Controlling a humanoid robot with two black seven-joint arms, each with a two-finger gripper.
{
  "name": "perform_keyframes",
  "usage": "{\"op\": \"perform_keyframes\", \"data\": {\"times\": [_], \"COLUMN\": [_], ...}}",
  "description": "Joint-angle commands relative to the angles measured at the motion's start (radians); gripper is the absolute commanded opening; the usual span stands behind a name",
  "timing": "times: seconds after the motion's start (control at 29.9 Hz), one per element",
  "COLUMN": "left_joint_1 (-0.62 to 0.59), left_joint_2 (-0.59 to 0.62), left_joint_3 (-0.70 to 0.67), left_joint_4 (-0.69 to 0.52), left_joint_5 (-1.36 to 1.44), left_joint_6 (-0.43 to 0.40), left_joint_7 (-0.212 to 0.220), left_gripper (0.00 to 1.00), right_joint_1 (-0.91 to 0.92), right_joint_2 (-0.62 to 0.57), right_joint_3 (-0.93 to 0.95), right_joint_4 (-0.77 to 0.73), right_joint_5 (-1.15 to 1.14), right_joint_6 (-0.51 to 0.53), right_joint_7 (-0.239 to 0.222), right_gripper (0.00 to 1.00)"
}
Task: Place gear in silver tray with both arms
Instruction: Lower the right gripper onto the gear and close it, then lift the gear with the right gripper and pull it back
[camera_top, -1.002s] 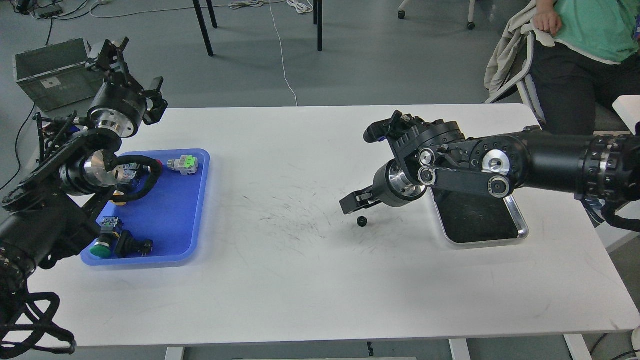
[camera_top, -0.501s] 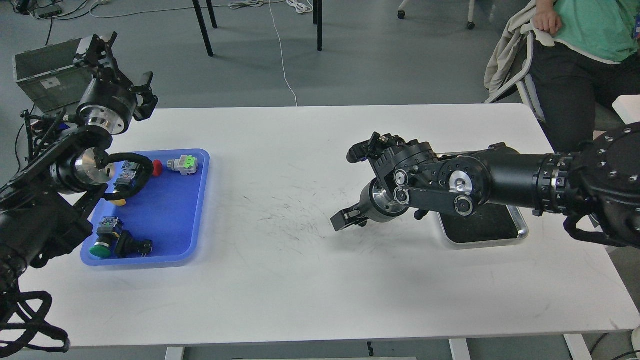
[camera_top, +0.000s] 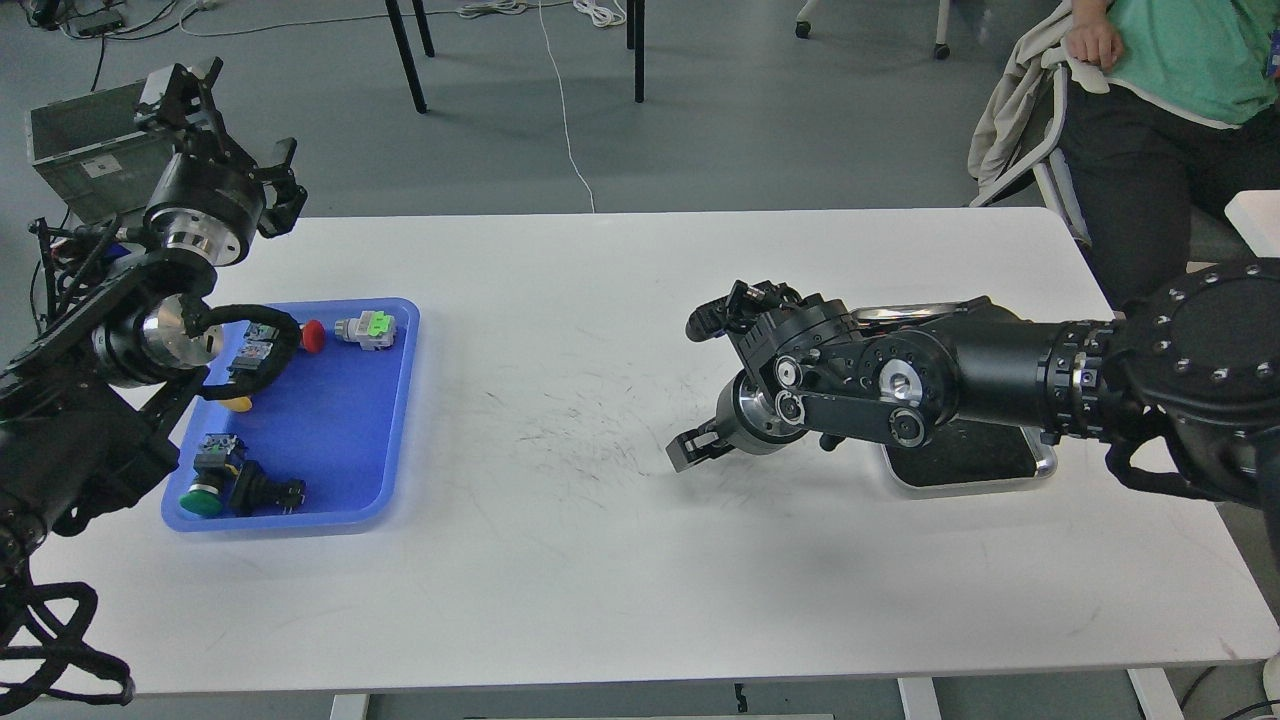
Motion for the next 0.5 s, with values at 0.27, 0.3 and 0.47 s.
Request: {"op": "perform_keyframes", "data": {"times": [0.27, 0.3, 0.47], "left_joint_1": [0.001, 0.001, 0.001], "left_joint_2": [0.0, 0.0, 0.002], "left_joint_3": [0.0, 0.0, 0.0], "left_joint_4": [0.0, 0.0, 0.0], "left_joint_5": [0.001, -0.001, -0.001], "left_joint_6": [0.0, 0.0, 0.0], "left_joint_7": [0.0, 0.0, 0.0], "left_gripper": [0.98, 0.98, 0.98], "right_joint_1": [-0.006, -0.007, 0.007], "right_joint_2": [0.0, 0.0, 0.0], "right_joint_3": [0.001, 0.001, 0.008], "right_joint_4": [-0.019, -0.019, -0.019], "right_joint_5": [-0.03, -0.03, -0.03], "right_joint_6": [0.0, 0.0, 0.0], "right_joint_7": [0.002, 0.002, 0.003], "right_gripper": [0.07, 0.03, 0.02]}}
